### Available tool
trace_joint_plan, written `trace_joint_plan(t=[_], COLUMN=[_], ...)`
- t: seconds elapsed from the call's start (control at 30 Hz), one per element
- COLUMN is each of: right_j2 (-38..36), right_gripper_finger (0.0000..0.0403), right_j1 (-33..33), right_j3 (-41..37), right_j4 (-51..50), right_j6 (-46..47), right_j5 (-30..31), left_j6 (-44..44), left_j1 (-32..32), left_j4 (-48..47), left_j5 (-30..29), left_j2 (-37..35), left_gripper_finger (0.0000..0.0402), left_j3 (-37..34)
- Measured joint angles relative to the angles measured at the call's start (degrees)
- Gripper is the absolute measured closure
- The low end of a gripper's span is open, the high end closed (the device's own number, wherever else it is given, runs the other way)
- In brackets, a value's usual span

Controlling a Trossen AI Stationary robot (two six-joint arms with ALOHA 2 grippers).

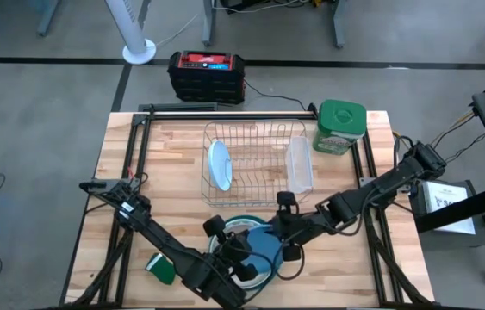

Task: Sort dishes
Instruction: Put the blue plate in the dish rack

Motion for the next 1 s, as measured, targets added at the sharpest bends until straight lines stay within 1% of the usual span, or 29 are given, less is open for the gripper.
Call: trace_joint_plan(t=[0.07, 0.1, 0.17, 0.27, 0.43, 0.57, 0.63, 0.73, 0.9, 1.0], right_j2=[-0.15, -0.25, -0.44, -1.17, -2.53, -5.59, -7.70, -11.74, -19.05, -23.05], right_gripper_finger=[0.0381, 0.0389, 0.0386, 0.0383, 0.0396, 0.0397, 0.0397, 0.0398, 0.0399, 0.0400], right_j1=[-0.15, -0.17, -0.09, -0.06, 0.13, 0.13, 0.18, 0.32, -0.11, -0.69], right_j3=[0.02, 0.04, 0.02, 0.02, 0.02, 0.02, -0.05, -0.04, 0.03, 0.54], right_j4=[0.20, 0.16, -0.28, -0.51, -1.58, -4.78, -7.62, -8.99, -8.96, -7.30], right_j6=[0.18, 0.13, 0.29, 0.18, 0.16, -0.64, -2.90, -7.90, -21.41, -32.80], right_j5=[0.57, 0.52, 0.44, -0.33, -0.51, -0.29, -1.03, -1.75, -1.63, -1.39], left_j6=[-1.14, -1.39, -1.58, -1.57, -0.86, 1.70, 4.68, 9.06, 16.65, 18.47], left_j1=[-0.10, -0.10, -0.02, -0.36, -1.41, -2.71, -3.45, -4.23, -5.17, -5.29], left_j4=[0.71, 0.66, 1.02, 0.43, -2.52, -3.72, -4.92, -4.54, -4.28, -4.20], left_j5=[1.48, 2.46, 3.93, 4.51, 4.85, 4.66, 4.83, 3.33, 0.63, -0.19], left_j2=[0.00, 0.00, -0.02, -0.04, -0.26, -1.92, -2.80, -3.43, -3.61, -3.82], left_gripper_finger=[0.0393, 0.0386, 0.0365, 0.0324, 0.0253, 0.0213, 0.0203, 0.0197, 0.0196, 0.0196], left_j3=[0.02, 0.02, 0.02, 0.02, 1.51, 1.27, 1.20, 1.38, 1.29, 1.26])
